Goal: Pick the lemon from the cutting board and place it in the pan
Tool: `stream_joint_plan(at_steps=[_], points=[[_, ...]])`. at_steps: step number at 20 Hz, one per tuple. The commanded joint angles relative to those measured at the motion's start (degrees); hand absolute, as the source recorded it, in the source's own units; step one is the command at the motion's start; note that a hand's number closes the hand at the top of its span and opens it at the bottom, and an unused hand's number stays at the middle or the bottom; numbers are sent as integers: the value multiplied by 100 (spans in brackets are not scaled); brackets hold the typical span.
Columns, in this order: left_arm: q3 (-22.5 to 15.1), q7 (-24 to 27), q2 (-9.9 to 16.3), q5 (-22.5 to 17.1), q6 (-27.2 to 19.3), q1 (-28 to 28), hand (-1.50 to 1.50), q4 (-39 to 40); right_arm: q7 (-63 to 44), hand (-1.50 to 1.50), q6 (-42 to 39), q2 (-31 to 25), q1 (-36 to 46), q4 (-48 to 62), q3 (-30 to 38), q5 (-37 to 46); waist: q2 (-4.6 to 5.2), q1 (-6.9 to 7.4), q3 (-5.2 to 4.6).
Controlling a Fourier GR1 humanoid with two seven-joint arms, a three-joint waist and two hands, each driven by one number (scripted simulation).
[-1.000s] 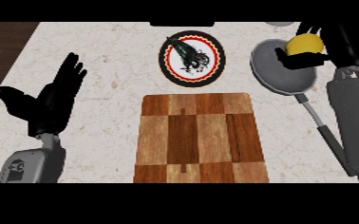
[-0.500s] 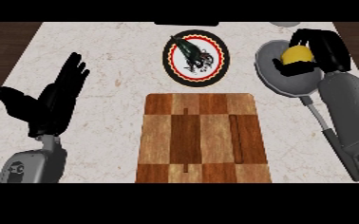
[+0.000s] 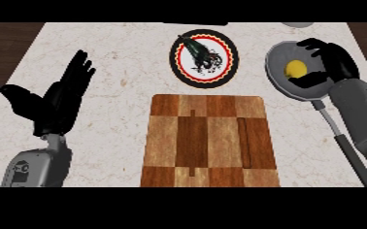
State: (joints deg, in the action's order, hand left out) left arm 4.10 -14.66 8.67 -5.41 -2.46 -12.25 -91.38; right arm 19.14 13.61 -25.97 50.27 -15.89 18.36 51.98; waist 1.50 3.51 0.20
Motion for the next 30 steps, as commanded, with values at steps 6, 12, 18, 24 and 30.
stream_joint_plan(at_steps=[6,12,18,24,30], points=[[164,-31,115,-60,28,-24,0,10,1292,-150,-294,-138,-5,272,1011,-1085,-34,-90,7],[94,-188,16,-74,-51,139,0,-266,1683,-150,-1631,-948,-169,527,1931,-2070,-65,-145,10],[127,-105,61,-85,28,275,0,-259,2198,-150,-3396,-1785,-602,725,2239,-2497,-81,-199,4],[147,197,10,-11,21,190,0,53,3120,-150,-4486,-2133,-1414,677,2256,-2607,-59,-219,12],[186,220,38,-123,161,213,0,118,2991,-150,-4544,-2395,-1553,592,2325,-2786,-53,-178,15]])
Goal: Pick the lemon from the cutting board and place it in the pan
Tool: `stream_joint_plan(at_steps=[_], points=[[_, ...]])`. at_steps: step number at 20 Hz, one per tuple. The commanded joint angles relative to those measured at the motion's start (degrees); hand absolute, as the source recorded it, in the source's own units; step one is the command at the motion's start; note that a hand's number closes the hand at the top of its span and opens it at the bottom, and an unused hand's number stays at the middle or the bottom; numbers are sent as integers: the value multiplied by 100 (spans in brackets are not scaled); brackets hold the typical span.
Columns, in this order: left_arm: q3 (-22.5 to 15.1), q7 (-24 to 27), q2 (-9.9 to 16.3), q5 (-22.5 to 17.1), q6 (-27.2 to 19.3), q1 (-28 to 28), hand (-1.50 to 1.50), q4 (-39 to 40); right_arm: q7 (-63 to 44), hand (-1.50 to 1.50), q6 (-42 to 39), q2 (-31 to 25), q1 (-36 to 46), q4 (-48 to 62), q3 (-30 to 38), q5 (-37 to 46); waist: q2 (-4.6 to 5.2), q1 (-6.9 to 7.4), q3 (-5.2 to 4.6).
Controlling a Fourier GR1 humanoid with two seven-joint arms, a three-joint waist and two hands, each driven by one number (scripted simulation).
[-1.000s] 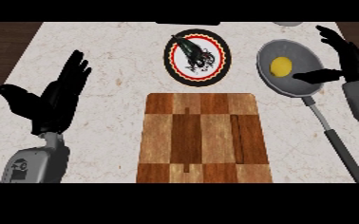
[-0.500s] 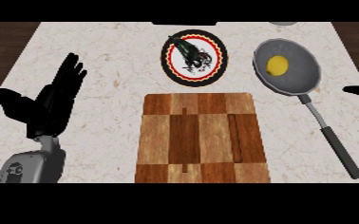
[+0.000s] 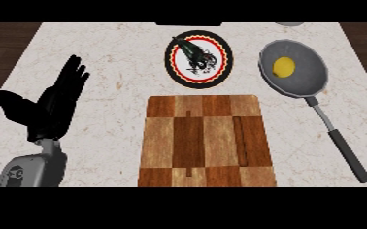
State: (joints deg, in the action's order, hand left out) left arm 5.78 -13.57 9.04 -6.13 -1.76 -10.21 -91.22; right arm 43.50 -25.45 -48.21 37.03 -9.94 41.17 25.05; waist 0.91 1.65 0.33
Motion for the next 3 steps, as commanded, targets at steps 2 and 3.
stream_joint_plan(at_steps=[2,3], points=[[-67,-151,-91,130,-189,-211,0,43,629,-150,-374,117,-247,-120,-31,-107,-25,-36,-7],[65,27,9,23,-32,-251,0,269,695,-150,-499,49,-387,-82,-58,-94,-12,-41,-5]])
